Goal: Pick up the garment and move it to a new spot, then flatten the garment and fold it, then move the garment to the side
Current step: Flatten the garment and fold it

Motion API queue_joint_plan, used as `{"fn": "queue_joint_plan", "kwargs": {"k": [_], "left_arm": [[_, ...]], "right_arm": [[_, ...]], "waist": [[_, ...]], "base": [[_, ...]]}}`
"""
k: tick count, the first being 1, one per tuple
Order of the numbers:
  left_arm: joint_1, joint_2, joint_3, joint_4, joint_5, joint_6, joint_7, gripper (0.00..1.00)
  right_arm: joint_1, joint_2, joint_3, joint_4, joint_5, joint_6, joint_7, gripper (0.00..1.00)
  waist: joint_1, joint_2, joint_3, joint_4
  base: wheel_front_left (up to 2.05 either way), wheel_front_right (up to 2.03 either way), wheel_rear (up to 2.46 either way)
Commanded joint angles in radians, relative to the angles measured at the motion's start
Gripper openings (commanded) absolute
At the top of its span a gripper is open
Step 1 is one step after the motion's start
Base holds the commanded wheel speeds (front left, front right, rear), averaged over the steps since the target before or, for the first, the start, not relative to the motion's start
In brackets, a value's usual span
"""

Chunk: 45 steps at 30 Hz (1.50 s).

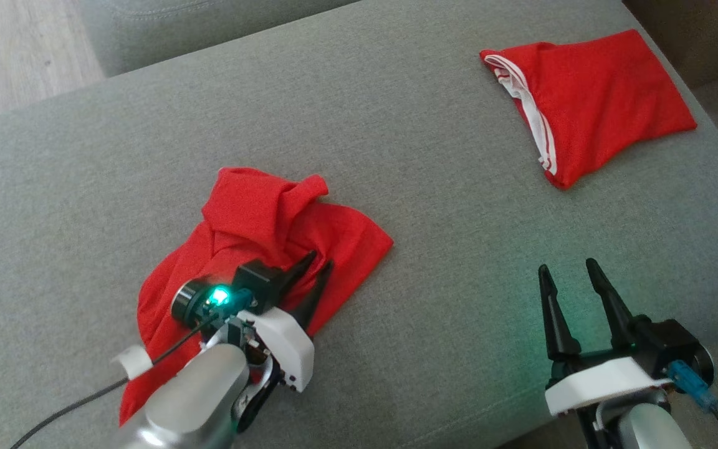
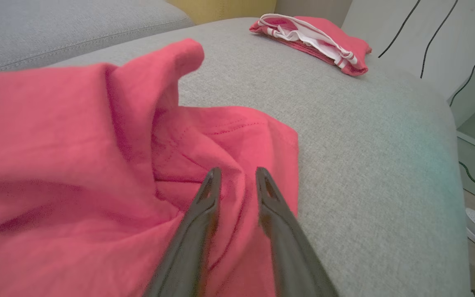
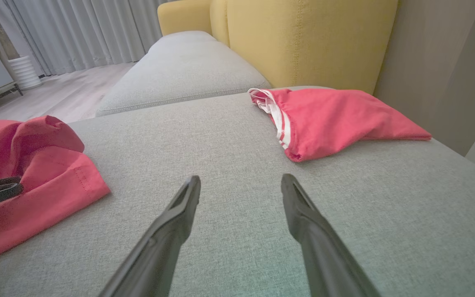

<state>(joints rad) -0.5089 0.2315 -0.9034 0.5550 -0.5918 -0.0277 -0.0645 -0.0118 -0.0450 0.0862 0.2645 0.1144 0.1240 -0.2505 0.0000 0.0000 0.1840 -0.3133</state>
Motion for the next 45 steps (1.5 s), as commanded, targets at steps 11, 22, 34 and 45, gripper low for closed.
{"fn": "queue_joint_plan", "kwargs": {"k": [11,22,34,45], "left_arm": [[-0.071,-0.048,0.035,0.058,-0.034,-0.034,-0.051,0.00],[0.011,-0.031,0.005,-0.225,-0.165,-0.091,0.008,0.00],[-0.062,0.124,0.122,-0.304,-0.111,0.052,0.006,0.00],[-0.216,0.197,0.237,-0.007,-0.115,0.055,-0.073,0.00]], "right_arm": [[-0.035,-0.005,0.022,-0.055,-0.003,0.007,-0.011,1.00],[-0.023,-0.005,0.005,-0.065,-0.004,0.007,-0.011,1.00],[-0.039,-0.005,0.016,-0.072,0.006,0.007,-0.011,1.00],[-0.072,-0.005,0.024,-0.080,0.013,0.007,-0.011,1.00]], "waist": [[0.0000,0.0000,-0.022,-0.011],[0.0000,0.0000,-0.028,-0.001],[0.0000,0.0000,0.008,-0.019],[0.0000,0.0000,0.068,-0.051]], "base": [[0.00,0.00,0.00],[0.00,0.00,0.00],[0.00,0.00,0.00],[0.00,0.00,0.00]]}}
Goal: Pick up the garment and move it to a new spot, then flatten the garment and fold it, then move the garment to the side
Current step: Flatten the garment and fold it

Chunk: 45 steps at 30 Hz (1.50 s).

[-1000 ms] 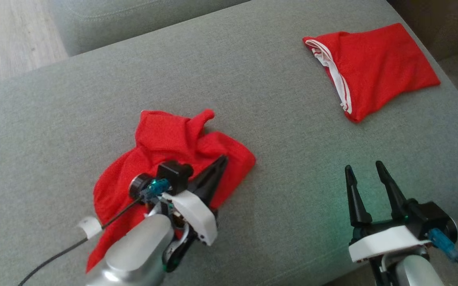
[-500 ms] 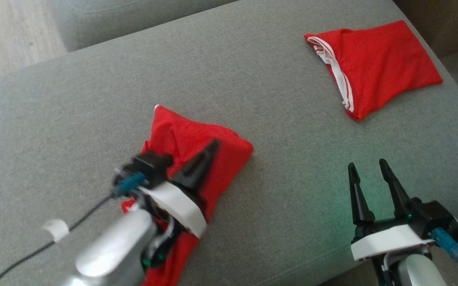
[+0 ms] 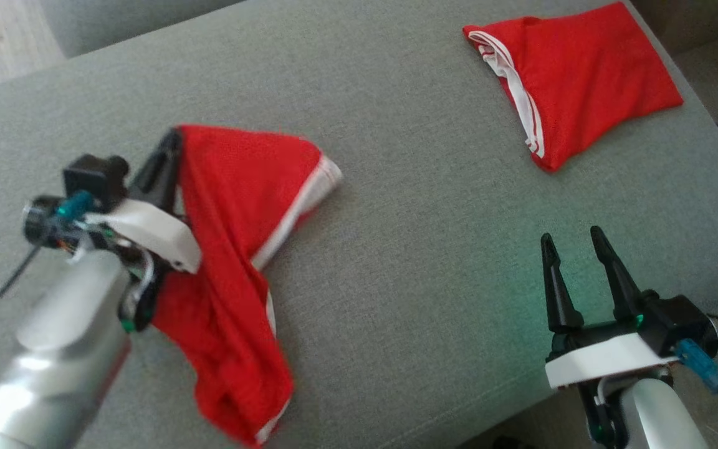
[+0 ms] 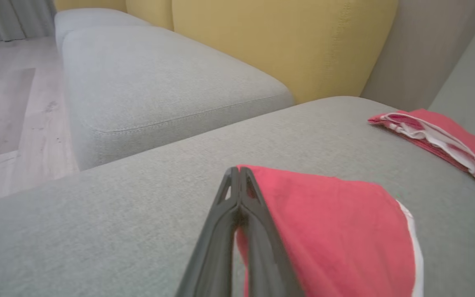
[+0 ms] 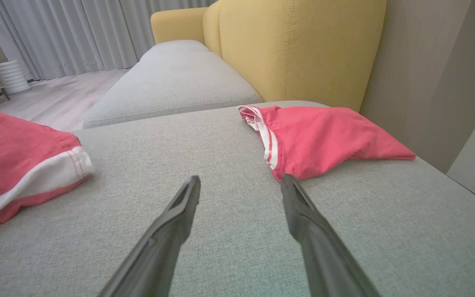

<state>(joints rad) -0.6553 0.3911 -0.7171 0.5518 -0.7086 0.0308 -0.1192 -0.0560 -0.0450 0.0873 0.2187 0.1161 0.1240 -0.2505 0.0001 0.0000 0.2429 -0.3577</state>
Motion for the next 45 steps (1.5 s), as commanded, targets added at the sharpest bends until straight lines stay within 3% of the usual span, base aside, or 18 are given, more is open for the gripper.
{"fn": "queue_joint_plan", "kwargs": {"k": [1,2,3,4,5,6,10,13,20,26,30,41,45], "left_arm": [[-0.083,0.040,0.051,0.025,0.005,-0.013,-0.024,0.00],[-0.097,0.043,0.048,0.051,0.011,-0.024,-0.031,0.00],[-0.115,0.039,0.047,0.105,0.011,-0.041,-0.046,0.18],[-0.119,0.035,0.045,0.127,0.006,-0.057,-0.047,0.42],[-0.121,0.027,0.050,0.145,-0.007,-0.071,-0.052,0.93],[-0.122,0.020,0.060,0.157,-0.022,-0.079,-0.061,1.00],[-0.100,0.015,0.094,0.161,-0.057,-0.088,-0.098,1.00],[-0.046,0.025,0.134,0.115,-0.092,-0.067,-0.115,1.00],[0.147,0.027,0.180,-0.110,-0.131,0.037,-0.131,1.00],[0.383,-0.009,0.112,-0.381,-0.153,0.138,-0.082,1.00],[0.470,-0.037,0.060,-0.482,-0.165,0.172,-0.045,1.00],[0.508,-0.036,-0.015,-0.510,-0.158,0.222,0.060,1.00],[0.500,-0.043,-0.024,-0.495,-0.159,0.217,0.066,1.00]], "right_arm": [[-0.031,-0.005,0.024,-0.035,0.012,0.007,-0.011,1.00],[-0.034,-0.005,0.025,-0.035,0.014,0.007,-0.011,1.00],[-0.038,-0.005,0.028,-0.035,0.016,0.007,-0.011,1.00],[-0.038,-0.005,0.029,-0.035,0.017,0.007,-0.011,1.00],[-0.038,-0.005,0.029,-0.034,0.019,0.007,-0.011,1.00],[-0.037,-0.005,0.027,-0.034,0.022,0.007,-0.011,1.00],[-0.024,-0.005,0.016,-0.034,0.024,0.007,-0.011,1.00],[-0.012,-0.005,0.002,-0.039,0.021,0.007,-0.011,1.00],[0.013,-0.005,-0.008,-0.053,0.013,0.007,-0.011,1.00],[0.031,-0.005,-0.008,-0.062,0.009,0.007,-0.011,1.00],[0.035,-0.005,-0.010,-0.063,0.003,0.007,-0.011,1.00],[0.027,-0.005,0.002,-0.055,-0.013,0.007,-0.011,1.00],[0.027,-0.005,0.005,-0.055,-0.013,0.007,-0.011,1.00]], "waist": [[-0.0001,0.0000,0.013,-0.008],[-0.0001,0.0000,0.017,-0.011],[-0.0001,0.0000,0.021,-0.015],[-0.0001,0.0000,0.021,-0.016],[-0.0001,0.0000,0.021,-0.017],[-0.0001,0.0000,0.020,-0.017],[-0.0001,0.0000,0.002,-0.009],[-0.0001,0.0000,-0.019,0.005],[-0.0001,0.0000,-0.058,0.047],[-0.0001,0.0000,-0.074,0.081],[-0.0001,0.0000,-0.074,0.103],[-0.0001,0.0000,-0.071,0.109],[-0.0001,0.0000,-0.065,0.099]], "base": [[0.00,0.00,0.00],[0.00,0.00,0.00],[0.00,0.00,0.00],[0.00,0.00,0.00],[0.00,0.00,0.00],[0.00,0.00,0.00],[0.00,0.00,0.00],[0.00,0.00,0.00],[0.00,0.00,0.00],[0.00,0.00,0.00],[0.00,0.00,0.00],[0.00,0.00,0.00],[0.00,0.00,0.00]]}}
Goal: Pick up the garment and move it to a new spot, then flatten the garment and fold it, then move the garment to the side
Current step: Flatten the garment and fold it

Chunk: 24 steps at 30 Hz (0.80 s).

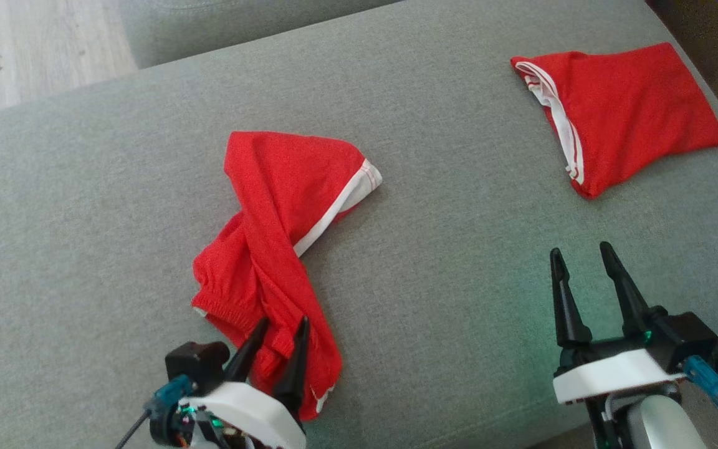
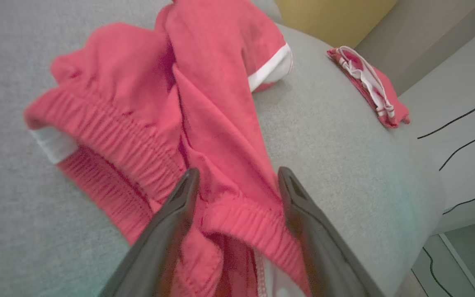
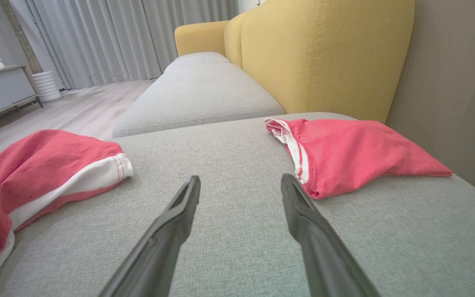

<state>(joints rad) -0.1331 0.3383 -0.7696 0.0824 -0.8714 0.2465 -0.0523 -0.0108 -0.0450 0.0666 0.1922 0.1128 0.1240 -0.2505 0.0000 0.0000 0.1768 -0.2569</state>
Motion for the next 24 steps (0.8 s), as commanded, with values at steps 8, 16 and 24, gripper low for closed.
{"fn": "queue_joint_plan", "kwargs": {"k": [8,16,24], "left_arm": [[-0.032,0.032,0.022,0.008,0.001,-0.015,0.019,0.00],[-0.021,0.072,0.136,0.000,-0.093,-0.026,-0.007,0.00],[-0.052,0.159,0.214,0.056,-0.176,-0.079,0.054,0.00]], "right_arm": [[-0.018,-0.005,0.018,-0.032,-0.004,0.007,-0.011,1.00],[-0.015,-0.005,0.011,-0.030,0.001,0.007,-0.011,1.00],[-0.018,-0.005,0.014,-0.025,-0.005,0.007,-0.011,1.00]], "waist": [[0.0000,0.0000,0.014,-0.010],[0.0000,0.0000,0.013,0.013],[0.0000,0.0000,0.016,0.048]], "base": [[0.00,0.00,0.00],[0.00,0.00,0.00],[0.00,0.00,0.00]]}}
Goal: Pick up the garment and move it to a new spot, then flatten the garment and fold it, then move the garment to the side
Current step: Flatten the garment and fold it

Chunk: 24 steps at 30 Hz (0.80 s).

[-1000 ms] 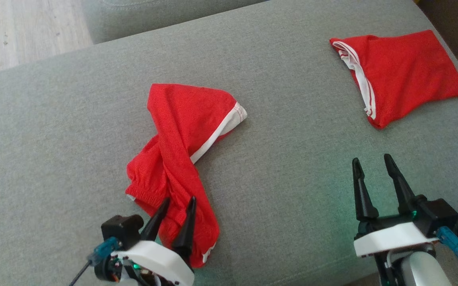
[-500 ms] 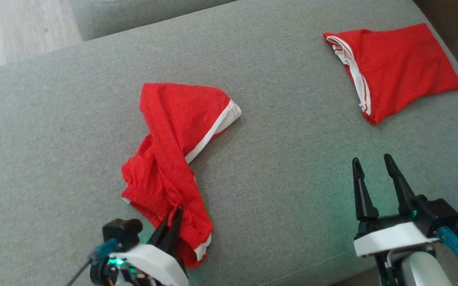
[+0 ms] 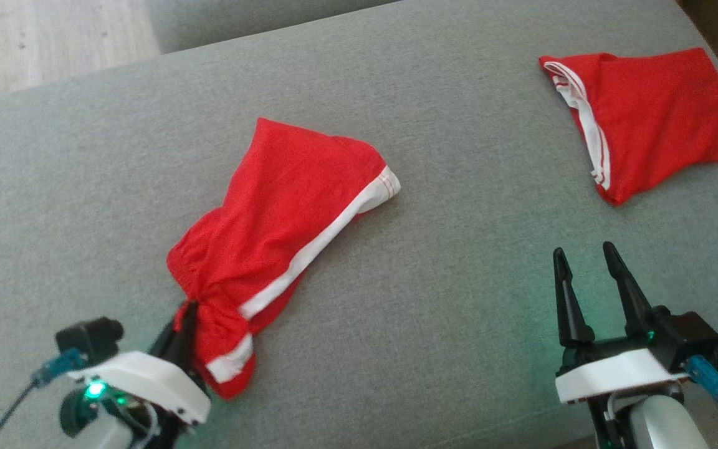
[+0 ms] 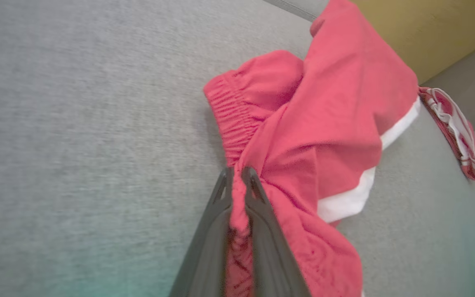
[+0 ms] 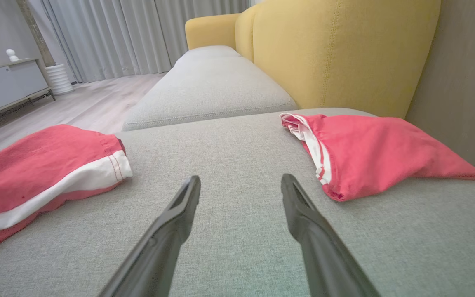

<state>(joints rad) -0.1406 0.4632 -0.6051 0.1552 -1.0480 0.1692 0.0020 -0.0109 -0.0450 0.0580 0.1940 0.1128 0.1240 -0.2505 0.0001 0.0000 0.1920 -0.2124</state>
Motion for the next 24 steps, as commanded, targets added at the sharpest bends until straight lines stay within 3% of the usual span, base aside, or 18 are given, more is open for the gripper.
{"fn": "queue_joint_plan", "kwargs": {"k": [1,2,3,4,5,6,9,17,24], "left_arm": [[-0.055,0.041,0.054,-0.003,0.000,-0.008,0.003,0.00],[-0.066,0.045,0.060,0.012,0.000,-0.010,0.002,0.00],[-0.077,0.050,0.060,0.026,0.004,-0.015,0.004,0.22],[-0.087,0.054,0.059,0.040,0.009,-0.019,0.004,0.38],[-0.095,0.056,0.061,0.052,0.014,-0.023,-0.001,0.96],[-0.104,0.058,0.062,0.062,0.021,-0.026,-0.011,1.00],[-0.113,0.056,0.066,0.082,0.039,-0.028,-0.045,1.00],[-0.067,0.023,0.118,0.031,0.153,0.038,-0.247,1.00],[0.039,-0.085,0.214,-0.048,0.363,0.034,-0.263,1.00]], "right_arm": [[-0.019,-0.005,0.023,-0.025,-0.006,0.007,-0.011,1.00],[-0.020,-0.005,0.025,-0.023,-0.007,0.007,-0.011,1.00],[-0.021,-0.005,0.026,-0.022,-0.008,0.007,-0.011,1.00],[-0.022,-0.005,0.027,-0.021,-0.009,0.007,-0.011,1.00],[-0.023,-0.005,0.028,-0.019,-0.011,0.007,-0.011,1.00],[-0.023,-0.005,0.027,-0.018,-0.012,0.007,-0.011,1.00],[-0.022,-0.005,0.025,-0.015,-0.017,0.007,-0.011,1.00],[-0.007,-0.005,-0.007,-0.020,-0.031,0.007,-0.011,1.00],[0.007,-0.005,-0.055,-0.022,-0.061,0.007,-0.011,1.00]], "waist": [[-0.0001,0.0000,0.000,0.008],[-0.0001,0.0000,0.000,0.011],[-0.0001,0.0000,0.000,0.015],[-0.0001,0.0000,-0.001,0.018],[-0.0001,0.0000,-0.002,0.021],[-0.0001,0.0000,-0.004,0.024],[-0.0001,0.0000,-0.014,0.032],[-0.0001,0.0000,-0.053,0.071],[-0.0001,0.0000,-0.090,0.138]], "base": [[0.00,0.00,0.00],[0.00,0.00,0.00],[0.00,0.00,0.00],[0.00,0.00,0.00],[0.00,0.00,0.00],[0.00,0.00,0.00],[0.00,0.00,0.00],[0.00,0.00,0.00],[0.00,0.00,0.00]]}}
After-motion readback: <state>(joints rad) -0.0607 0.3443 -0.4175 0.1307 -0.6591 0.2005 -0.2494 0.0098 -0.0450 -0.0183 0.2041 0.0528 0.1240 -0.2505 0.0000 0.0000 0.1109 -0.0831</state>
